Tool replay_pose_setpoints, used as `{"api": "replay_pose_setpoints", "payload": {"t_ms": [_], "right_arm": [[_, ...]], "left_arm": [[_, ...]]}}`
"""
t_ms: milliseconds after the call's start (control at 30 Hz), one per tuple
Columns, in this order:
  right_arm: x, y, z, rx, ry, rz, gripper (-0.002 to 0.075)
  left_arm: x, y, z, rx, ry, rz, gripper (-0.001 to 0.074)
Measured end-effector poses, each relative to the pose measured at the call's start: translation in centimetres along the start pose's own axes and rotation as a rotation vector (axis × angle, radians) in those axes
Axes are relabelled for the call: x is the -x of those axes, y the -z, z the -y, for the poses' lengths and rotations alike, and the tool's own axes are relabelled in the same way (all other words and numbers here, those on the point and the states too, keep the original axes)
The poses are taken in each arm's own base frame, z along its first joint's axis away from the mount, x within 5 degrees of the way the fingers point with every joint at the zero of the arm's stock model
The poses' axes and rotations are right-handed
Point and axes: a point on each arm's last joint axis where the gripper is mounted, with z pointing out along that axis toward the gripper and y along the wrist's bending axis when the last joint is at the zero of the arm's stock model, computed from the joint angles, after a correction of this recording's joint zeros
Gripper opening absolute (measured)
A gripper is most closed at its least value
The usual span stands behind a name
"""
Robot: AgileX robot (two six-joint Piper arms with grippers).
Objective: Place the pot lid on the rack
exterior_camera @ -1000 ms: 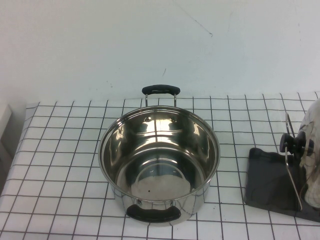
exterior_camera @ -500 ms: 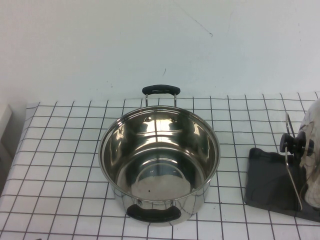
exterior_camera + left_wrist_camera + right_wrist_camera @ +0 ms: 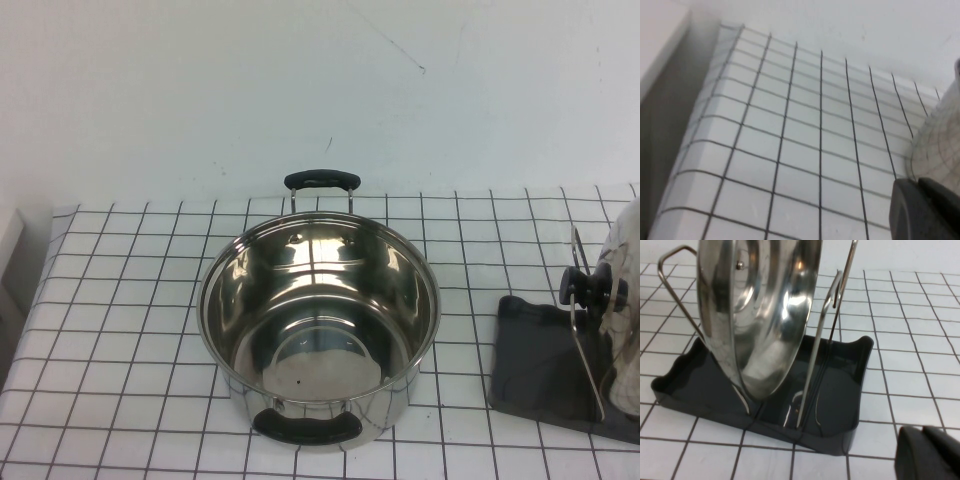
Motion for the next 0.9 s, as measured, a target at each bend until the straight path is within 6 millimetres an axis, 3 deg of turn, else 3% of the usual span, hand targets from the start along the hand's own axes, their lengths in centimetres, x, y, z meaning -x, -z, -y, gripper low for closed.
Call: {"api": "replay_pose_setpoints", "payload": {"t_ms": [233,433,700,900], "right_arm": [[0.0,0.0,0.0,0.001,-0.002,0.0,-0.0003],[0.0,0.0,0.0,0.001,-0.002,0.0,-0.0003],[0.0,0.0,0.0,0.001,-0.002,0.0,-0.0003],[0.0,0.0,0.0,0.001,-0.002,0.0,-0.0003]], "left_arm": [[0.6,1.1,-1.2,0.083,-0.041,0.123,-0.0002],[0.0,1.2,-1.9,0.158,-0.081,0.048,-0.0002],[-0.6,1.2,-1.0,0.116,-0.243,-0.006,-0.0002],[0.0,1.1,-0.5,0.17,-0.302,0.105,-0.0002]]}}
